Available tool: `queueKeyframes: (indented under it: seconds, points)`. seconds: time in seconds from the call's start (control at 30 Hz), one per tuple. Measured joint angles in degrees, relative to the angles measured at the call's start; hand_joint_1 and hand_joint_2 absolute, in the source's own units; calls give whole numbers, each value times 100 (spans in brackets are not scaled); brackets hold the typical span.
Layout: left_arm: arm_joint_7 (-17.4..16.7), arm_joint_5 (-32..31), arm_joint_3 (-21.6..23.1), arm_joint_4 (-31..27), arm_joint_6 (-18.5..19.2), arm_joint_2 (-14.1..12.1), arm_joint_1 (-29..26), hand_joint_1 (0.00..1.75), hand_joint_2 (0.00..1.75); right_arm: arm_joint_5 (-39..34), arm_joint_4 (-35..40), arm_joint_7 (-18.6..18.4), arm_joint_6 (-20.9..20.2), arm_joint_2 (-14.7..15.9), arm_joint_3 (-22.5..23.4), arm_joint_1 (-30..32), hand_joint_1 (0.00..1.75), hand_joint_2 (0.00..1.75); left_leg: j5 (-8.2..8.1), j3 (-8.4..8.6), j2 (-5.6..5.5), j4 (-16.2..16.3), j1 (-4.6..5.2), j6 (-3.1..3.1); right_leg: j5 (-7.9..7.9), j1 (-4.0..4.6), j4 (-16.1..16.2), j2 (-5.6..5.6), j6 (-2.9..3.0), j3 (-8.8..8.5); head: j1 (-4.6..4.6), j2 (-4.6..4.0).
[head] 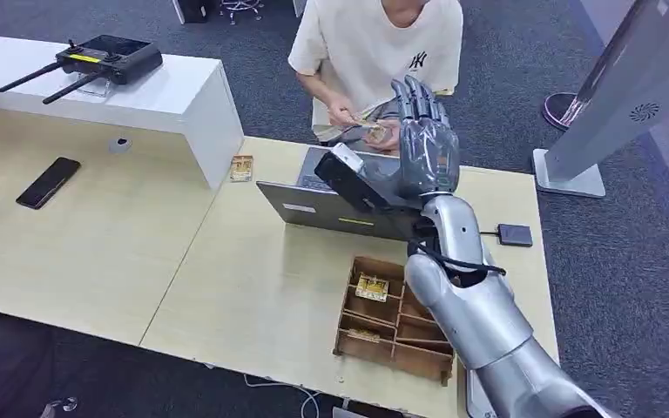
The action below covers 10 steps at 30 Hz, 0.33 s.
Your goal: Pass the card to the sensor for recognition and then transmit it.
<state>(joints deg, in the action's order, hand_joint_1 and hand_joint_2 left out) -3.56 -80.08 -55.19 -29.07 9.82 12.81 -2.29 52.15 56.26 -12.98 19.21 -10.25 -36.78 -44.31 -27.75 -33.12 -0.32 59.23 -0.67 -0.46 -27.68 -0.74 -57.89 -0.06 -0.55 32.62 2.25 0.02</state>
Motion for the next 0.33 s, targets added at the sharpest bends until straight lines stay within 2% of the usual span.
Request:
queueKeyframes:
  seconds: [0.17, 0.33]
  points:
    - [107, 17, -174, -238, 329, 191, -68, 0, 0, -1519, 541, 731, 136, -74, 306, 307, 0, 175, -1, -1, 0, 0, 1, 0, -1, 0, 1, -1, -1, 0, 0, 0]
    - [184, 9, -426, -736, 673, 400, -150, 0, 0, -2523, 1406, 1104, 190, -81, 470, 811, 0, 175, -1, -1, -1, 0, 0, 1, -1, 0, 4, -1, -1, 0, -2, 0]
